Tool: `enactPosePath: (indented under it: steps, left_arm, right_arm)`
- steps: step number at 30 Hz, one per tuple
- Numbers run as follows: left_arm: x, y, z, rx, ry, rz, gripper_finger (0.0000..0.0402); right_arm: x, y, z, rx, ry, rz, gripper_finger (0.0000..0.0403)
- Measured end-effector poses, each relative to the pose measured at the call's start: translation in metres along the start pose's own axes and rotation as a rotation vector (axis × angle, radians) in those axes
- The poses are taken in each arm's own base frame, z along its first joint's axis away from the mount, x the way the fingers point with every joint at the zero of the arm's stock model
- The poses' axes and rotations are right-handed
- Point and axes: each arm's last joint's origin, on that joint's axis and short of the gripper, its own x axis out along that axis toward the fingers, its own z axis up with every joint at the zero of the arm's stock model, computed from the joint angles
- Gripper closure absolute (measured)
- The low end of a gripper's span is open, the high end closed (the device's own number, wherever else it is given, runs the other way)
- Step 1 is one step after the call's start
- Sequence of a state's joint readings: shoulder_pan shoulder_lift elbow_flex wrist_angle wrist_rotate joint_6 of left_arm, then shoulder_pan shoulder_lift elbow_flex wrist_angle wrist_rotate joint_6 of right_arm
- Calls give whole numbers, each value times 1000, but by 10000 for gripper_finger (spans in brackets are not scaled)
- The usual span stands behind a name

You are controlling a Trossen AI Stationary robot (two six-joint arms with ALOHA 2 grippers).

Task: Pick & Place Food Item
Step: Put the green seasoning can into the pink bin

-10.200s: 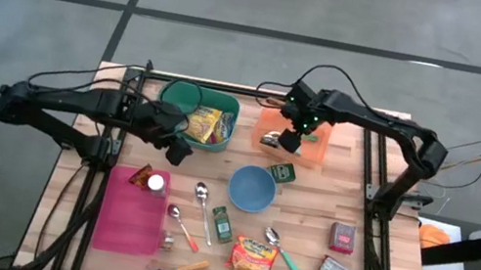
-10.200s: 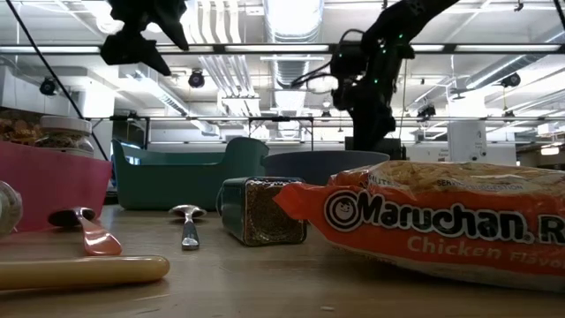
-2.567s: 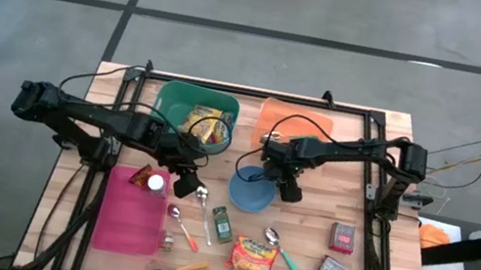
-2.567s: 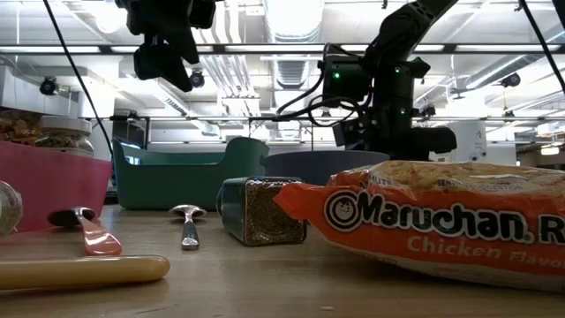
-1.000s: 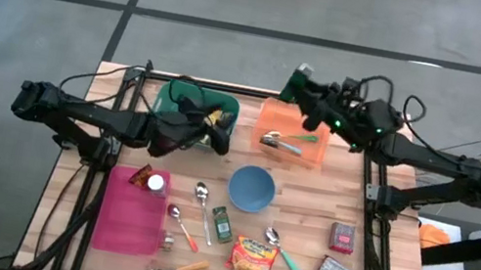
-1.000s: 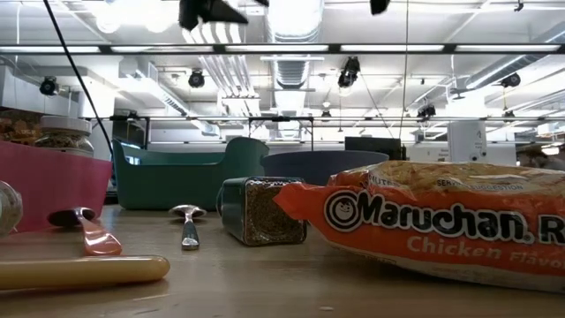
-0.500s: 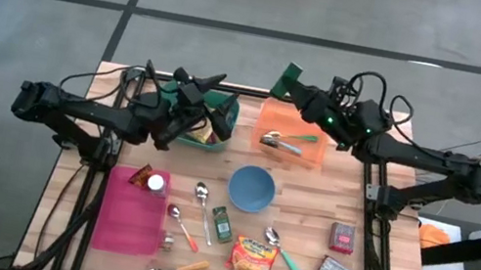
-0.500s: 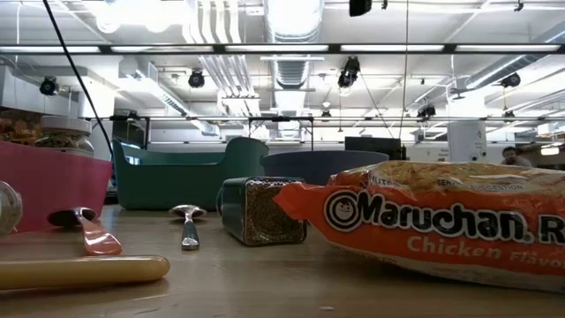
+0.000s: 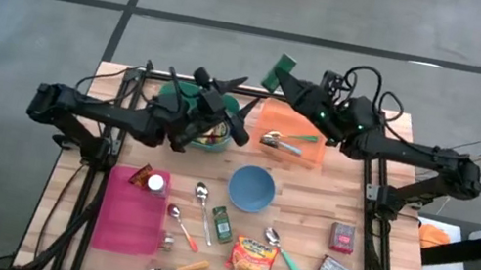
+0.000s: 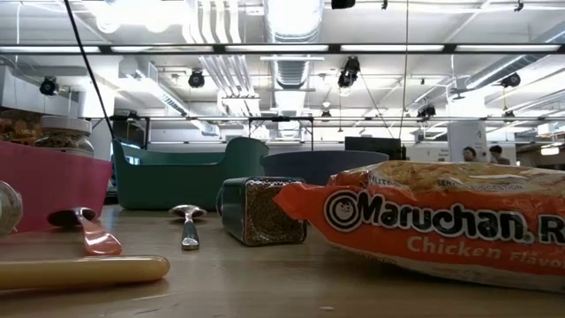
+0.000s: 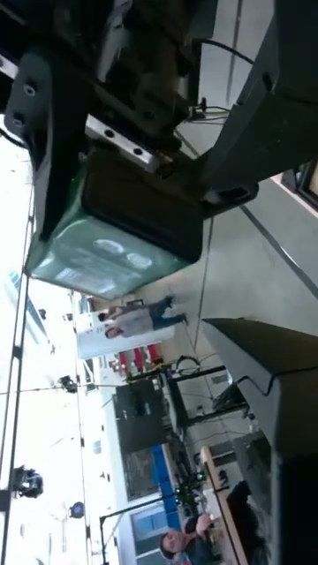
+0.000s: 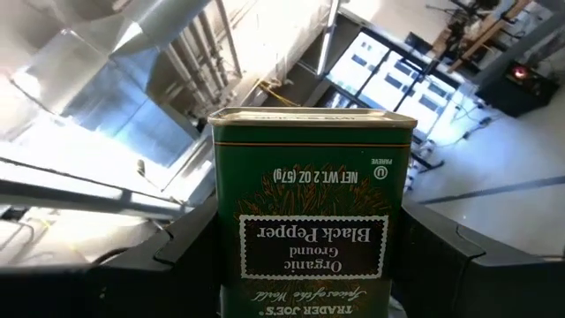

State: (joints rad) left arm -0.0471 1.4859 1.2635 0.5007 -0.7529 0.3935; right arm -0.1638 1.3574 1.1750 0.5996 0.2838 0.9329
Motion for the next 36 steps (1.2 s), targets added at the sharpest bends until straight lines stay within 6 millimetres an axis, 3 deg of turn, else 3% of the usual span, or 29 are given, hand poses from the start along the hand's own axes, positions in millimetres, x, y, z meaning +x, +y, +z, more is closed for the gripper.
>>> enactPosePath:
  steps: [23, 26, 32, 36]
  left_arm:
    - [14, -10, 18, -36, -77, -74, 155]
    - [15, -10, 18, -35, -77, -77, 180]
    - [15, -9, 17, -17, -64, -62, 276]
    - [16, -8, 17, -15, -66, -61, 278]
  right_arm:
    - [6, 6, -2, -47, 140, -55, 160]
    - [6, 7, -2, -46, 141, -50, 160]
    - [6, 7, -1, -46, 122, -59, 160]
    - [7, 8, 0, -52, 122, -55, 160]
